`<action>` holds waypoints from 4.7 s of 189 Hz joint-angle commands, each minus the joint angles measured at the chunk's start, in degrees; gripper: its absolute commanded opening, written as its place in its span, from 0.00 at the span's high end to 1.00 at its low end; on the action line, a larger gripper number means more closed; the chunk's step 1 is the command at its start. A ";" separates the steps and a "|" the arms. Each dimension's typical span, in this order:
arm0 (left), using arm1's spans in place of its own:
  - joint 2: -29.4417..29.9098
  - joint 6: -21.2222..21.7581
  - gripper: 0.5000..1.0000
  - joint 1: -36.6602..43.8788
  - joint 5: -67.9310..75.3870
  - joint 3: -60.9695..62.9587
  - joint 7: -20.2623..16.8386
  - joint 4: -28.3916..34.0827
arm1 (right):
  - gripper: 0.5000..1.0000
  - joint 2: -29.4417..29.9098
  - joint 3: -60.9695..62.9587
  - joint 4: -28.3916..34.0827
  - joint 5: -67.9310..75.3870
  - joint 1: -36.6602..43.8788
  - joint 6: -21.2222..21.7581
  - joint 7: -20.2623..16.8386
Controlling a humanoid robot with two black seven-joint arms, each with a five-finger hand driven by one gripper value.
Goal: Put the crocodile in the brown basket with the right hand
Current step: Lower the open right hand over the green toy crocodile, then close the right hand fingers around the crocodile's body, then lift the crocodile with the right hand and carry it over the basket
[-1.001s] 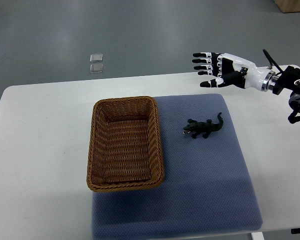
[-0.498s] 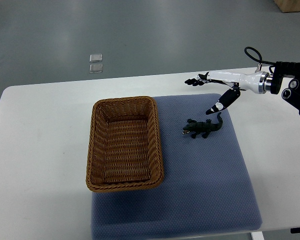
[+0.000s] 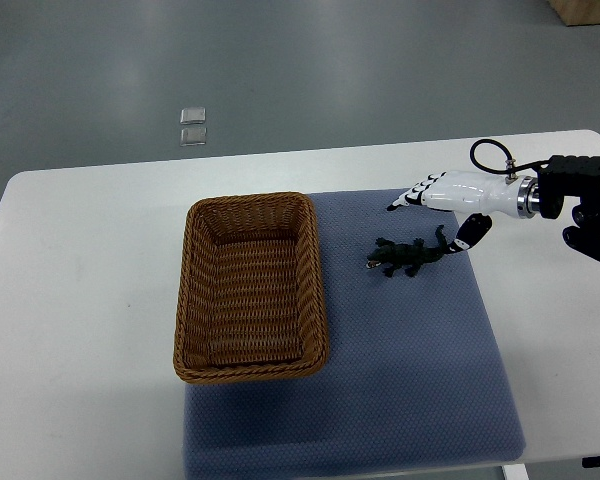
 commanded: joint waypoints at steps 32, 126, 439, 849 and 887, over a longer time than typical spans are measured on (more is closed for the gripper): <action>0.00 0.00 0.00 0.00 0.01 0.00 0.01 0.00 | 0.15 0.73 -0.15 0.16 0.45 2.30 4.72 -0.01; 0.00 0.00 0.00 0.00 0.01 0.00 0.01 0.00 | 0.14 0.73 -0.85 7.37 0.71 5.29 11.32 -0.01; 0.00 0.00 0.00 0.00 0.01 0.00 0.01 0.00 | 0.20 5.22 -7.71 0.60 -0.17 3.09 4.02 -0.01; 0.00 0.00 0.00 0.00 0.01 0.00 0.01 0.00 | 0.93 5.22 -6.74 -0.80 0.53 6.88 3.58 -0.01; 0.00 0.00 0.00 0.00 0.01 0.00 0.01 0.00 | 0.99 5.13 -6.74 -0.80 0.53 7.23 2.26 -0.01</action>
